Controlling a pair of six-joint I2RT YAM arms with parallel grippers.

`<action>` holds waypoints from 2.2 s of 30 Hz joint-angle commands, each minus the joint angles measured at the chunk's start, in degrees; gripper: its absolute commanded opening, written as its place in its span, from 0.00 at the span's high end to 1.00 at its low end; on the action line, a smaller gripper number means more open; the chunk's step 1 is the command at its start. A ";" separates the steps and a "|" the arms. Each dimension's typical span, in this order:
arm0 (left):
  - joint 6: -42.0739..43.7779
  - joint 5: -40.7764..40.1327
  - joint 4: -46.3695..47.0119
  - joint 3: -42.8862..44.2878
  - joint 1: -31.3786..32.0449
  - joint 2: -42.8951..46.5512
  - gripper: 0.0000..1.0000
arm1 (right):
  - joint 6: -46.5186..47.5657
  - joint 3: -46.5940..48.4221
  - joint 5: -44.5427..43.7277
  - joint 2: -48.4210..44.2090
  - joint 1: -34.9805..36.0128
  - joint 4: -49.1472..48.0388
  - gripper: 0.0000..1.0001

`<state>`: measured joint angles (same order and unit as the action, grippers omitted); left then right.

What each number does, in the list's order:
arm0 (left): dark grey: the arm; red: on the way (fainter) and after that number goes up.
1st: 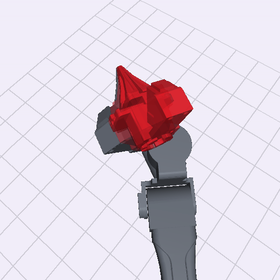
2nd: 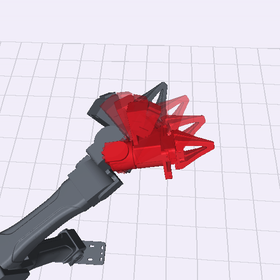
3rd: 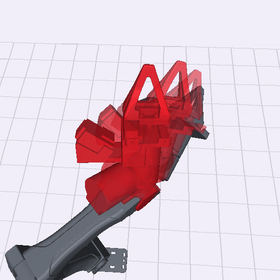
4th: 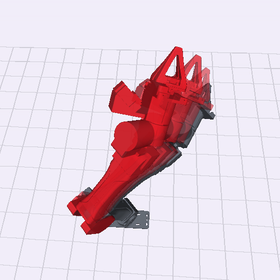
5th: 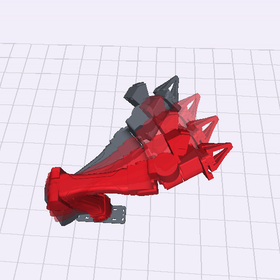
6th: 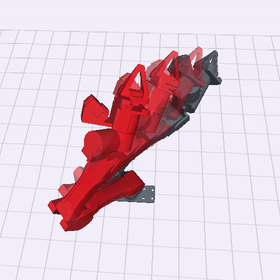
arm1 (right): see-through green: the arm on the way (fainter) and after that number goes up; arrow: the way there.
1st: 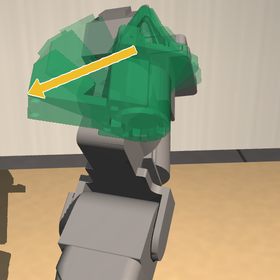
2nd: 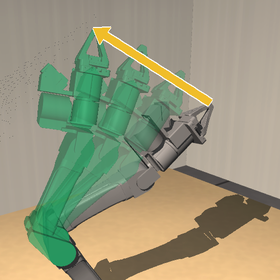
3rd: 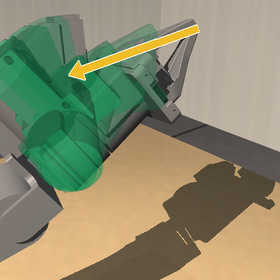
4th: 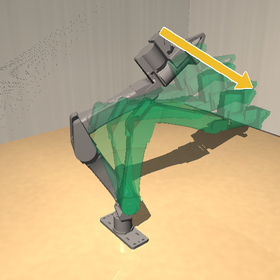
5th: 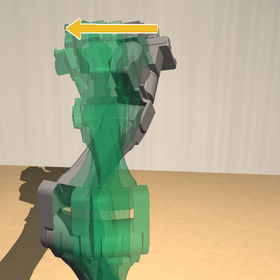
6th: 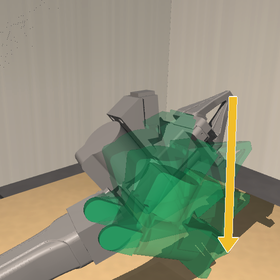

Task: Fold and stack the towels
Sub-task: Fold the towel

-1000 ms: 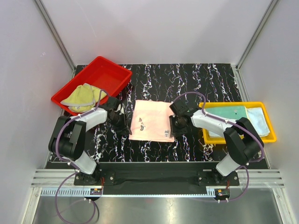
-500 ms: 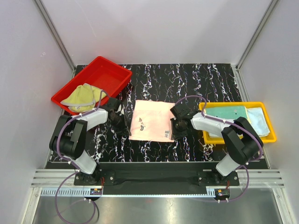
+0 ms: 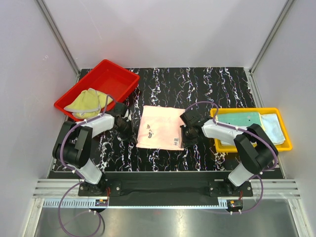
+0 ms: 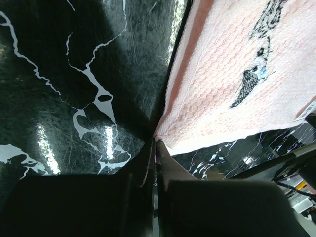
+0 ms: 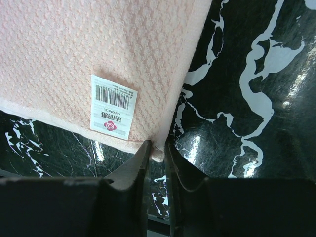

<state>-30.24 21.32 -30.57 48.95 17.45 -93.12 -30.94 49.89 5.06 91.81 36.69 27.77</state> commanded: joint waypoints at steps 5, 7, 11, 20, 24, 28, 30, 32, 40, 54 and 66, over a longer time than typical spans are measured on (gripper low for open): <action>0.88 -2.51 -4.50 5.28 0.74 2.59 0.96 | -0.61 0.56 -1.72 -0.58 -0.04 -0.35 0.72; 0.80 -2.60 -4.33 4.84 0.83 2.51 0.87 | -0.88 0.47 -1.72 -0.40 -0.04 -0.70 0.70; 1.23 -1.29 -2.22 3.35 0.74 1.19 1.00 | -0.97 0.38 -1.63 -0.32 -0.04 -1.05 0.69; 0.09 -0.14 -2.39 4.31 0.83 3.12 1.00 | -0.79 2.05 -3.21 -1.63 -0.12 0.88 0.99; -0.35 -0.31 -4.06 5.54 0.74 4.70 1.00 | -1.05 2.58 -2.77 -2.42 -0.12 1.49 1.00; -0.26 -0.93 -5.29 5.98 0.83 5.76 1.00 | -1.49 3.72 -4.09 -2.69 -0.04 2.81 0.86; -0.17 -0.58 -5.38 5.98 1.00 6.37 1.00 | -1.49 3.64 -4.36 -2.95 -0.12 2.90 0.84; -0.35 -0.14 -5.47 5.81 0.92 7.07 1.00 | -1.58 3.46 -4.09 -3.13 -0.12 2.38 0.96; -2.10 0.48 -11.87 10.99 2.41 11.54 1.00 | -2.20 6.97 -6.19 -4.00 -0.12 5.89 1.00; -4.04 -4.89 -1.17 -6.85 4.96 10.77 1.00 | -3.34 -0.05 -6.37 -4.45 -0.12 1.67 1.00; -3.24 -6.56 -9.93 1.13 4.87 13.31 1.00 | -0.79 7.22 -7.53 -5.32 -0.04 8.17 1.00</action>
<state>-34.09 16.91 -37.10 44.07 22.55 -83.15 -33.21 51.70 -0.05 87.37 36.69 32.77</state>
